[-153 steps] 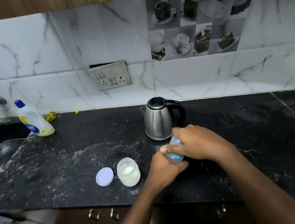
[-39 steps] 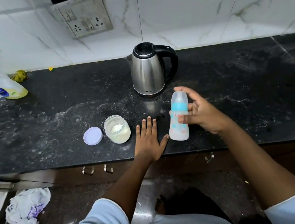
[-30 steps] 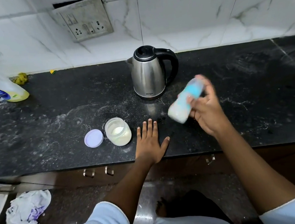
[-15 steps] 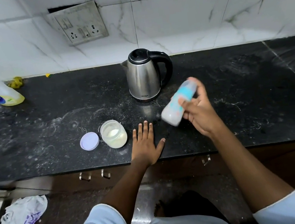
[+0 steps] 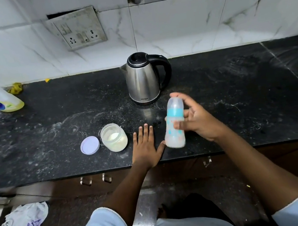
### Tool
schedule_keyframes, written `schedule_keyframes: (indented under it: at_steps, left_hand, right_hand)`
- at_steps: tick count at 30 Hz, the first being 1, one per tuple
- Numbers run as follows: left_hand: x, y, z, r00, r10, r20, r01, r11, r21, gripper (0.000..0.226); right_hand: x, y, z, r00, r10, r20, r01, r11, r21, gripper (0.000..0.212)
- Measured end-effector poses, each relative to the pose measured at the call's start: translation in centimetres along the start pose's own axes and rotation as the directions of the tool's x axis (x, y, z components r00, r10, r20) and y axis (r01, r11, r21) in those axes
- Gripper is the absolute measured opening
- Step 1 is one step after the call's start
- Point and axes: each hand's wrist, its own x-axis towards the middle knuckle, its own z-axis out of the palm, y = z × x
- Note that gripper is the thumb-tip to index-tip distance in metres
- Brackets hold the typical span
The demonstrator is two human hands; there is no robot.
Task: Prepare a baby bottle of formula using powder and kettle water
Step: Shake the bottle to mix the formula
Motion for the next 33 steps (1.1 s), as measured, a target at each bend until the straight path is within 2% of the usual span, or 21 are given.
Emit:
schedule_keyframes:
  at_steps: [1,3,4,7,8,10,11,13,14,17,18,20,21,23,24,25,27,28,30,31,33]
  left_hand:
    - [0.0,0.0,-0.1,1.000,0.002,0.001,-0.002,1.000,0.003,0.094]
    - [0.2,0.1,-0.1,1.000,-0.004,-0.007,0.004,1.000,-0.006,0.090]
    - [0.2,0.1,-0.1,1.000,-0.005,-0.008,0.005,1.000,-0.007,0.090]
    - [0.1,0.0,0.0,1.000,0.005,-0.008,-0.005,1.000,0.007,0.094]
    - [0.2,0.0,0.1,1.000,0.002,-0.010,-0.002,1.000,0.005,0.093]
    - [0.2,0.0,0.1,1.000,-0.003,-0.020,0.003,1.000,-0.003,0.091]
    - [0.1,0.0,0.2,1.000,-0.002,-0.023,0.002,1.000,-0.006,0.091]
    - [0.1,-0.1,0.1,1.000,0.004,-0.020,-0.004,1.000,-0.008,0.093]
    - [0.1,-0.1,0.1,1.000,0.004,-0.018,-0.004,1.000,-0.006,0.094]
    - [0.2,0.0,0.1,1.000,-0.006,-0.018,0.006,1.000,-0.003,0.092]
    - [0.1,0.0,0.1,1.000,-0.004,-0.017,0.004,1.000,-0.002,0.092]
    - [0.1,-0.1,0.0,1.000,0.001,-0.009,-0.001,1.000,0.002,0.094]
    - [0.1,-0.1,0.0,1.000,0.001,-0.009,-0.001,1.000,0.000,0.094]
    - [0.2,0.0,0.1,1.000,-0.004,-0.017,0.003,1.000,-0.005,0.091]
    - [0.2,0.0,0.1,1.000,-0.005,-0.019,0.005,1.000,-0.007,0.091]
    - [0.1,0.0,0.1,1.000,-0.006,-0.017,0.006,1.000,-0.006,0.091]
    - [0.2,-0.1,0.0,1.000,-0.001,-0.005,0.001,1.000,0.004,0.094]
    - [0.2,-0.1,0.1,1.000,-0.002,-0.006,0.003,1.000,0.004,0.094]
    - [0.3,0.0,0.1,1.000,-0.008,-0.017,0.008,1.000,-0.008,0.090]
    - [0.2,0.0,0.1,1.000,-0.009,-0.019,0.008,1.000,-0.011,0.089]
    - [0.0,0.0,0.1,1.000,-0.004,-0.019,0.004,1.000,-0.012,0.088]
  right_hand:
    - [-0.2,0.1,-0.1,1.000,-0.007,-0.007,0.007,1.000,0.002,0.084]
    - [-0.3,0.3,-0.6,0.979,-0.020,-0.201,0.050,0.988,0.149,0.080]
    - [-0.4,0.2,-0.9,0.976,-0.006,-0.217,0.047,0.982,0.184,0.080]
    - [-0.4,0.4,-0.9,0.999,0.032,0.035,-0.032,0.999,-0.006,0.086]
    - [-0.4,0.6,-0.7,1.000,0.012,-0.007,-0.012,1.000,0.027,0.084]
    - [-0.3,0.6,-0.8,0.974,-0.006,-0.225,0.046,0.984,0.171,0.081]
    - [-0.3,0.5,-0.8,0.973,-0.006,-0.230,0.046,0.985,0.169,0.083]
    - [-0.6,0.3,-0.5,0.999,0.012,-0.046,-0.011,1.000,0.028,0.087]
    - [-0.6,0.3,-0.5,1.000,0.010,-0.012,-0.010,1.000,0.010,0.087]
    - [-0.5,0.2,-0.9,0.963,-0.029,-0.269,0.076,0.983,0.166,0.077]
    - [-0.6,-0.1,-0.8,0.970,-0.031,-0.241,0.064,0.989,0.131,0.078]
    - [-0.8,-0.1,-0.7,1.000,-0.011,-0.021,0.011,1.000,-0.013,0.085]
    - [-0.8,0.0,-0.5,1.000,-0.018,-0.004,0.018,1.000,-0.011,0.085]
    - [-0.7,0.0,-0.3,0.971,-0.043,-0.237,0.078,0.987,0.139,0.075]
    - [-0.6,0.0,-0.4,0.953,-0.046,-0.299,0.101,0.980,0.171,0.073]
    - [-0.6,-0.2,-0.2,0.963,-0.045,-0.267,0.085,0.986,0.143,0.075]
    - [-0.7,0.0,-0.2,0.995,-0.040,-0.089,0.043,0.999,0.033,0.081]
    - [-0.7,0.0,-0.2,0.992,-0.056,-0.115,0.063,0.996,0.057,0.080]
    - [-0.7,-0.3,-0.4,0.953,-0.074,-0.295,0.132,0.975,0.180,0.072]
    - [-0.7,-0.3,-0.4,0.952,-0.079,-0.296,0.136,0.974,0.180,0.072]
    - [-0.7,-0.3,0.1,0.985,-0.077,-0.156,0.090,0.993,0.079,0.077]
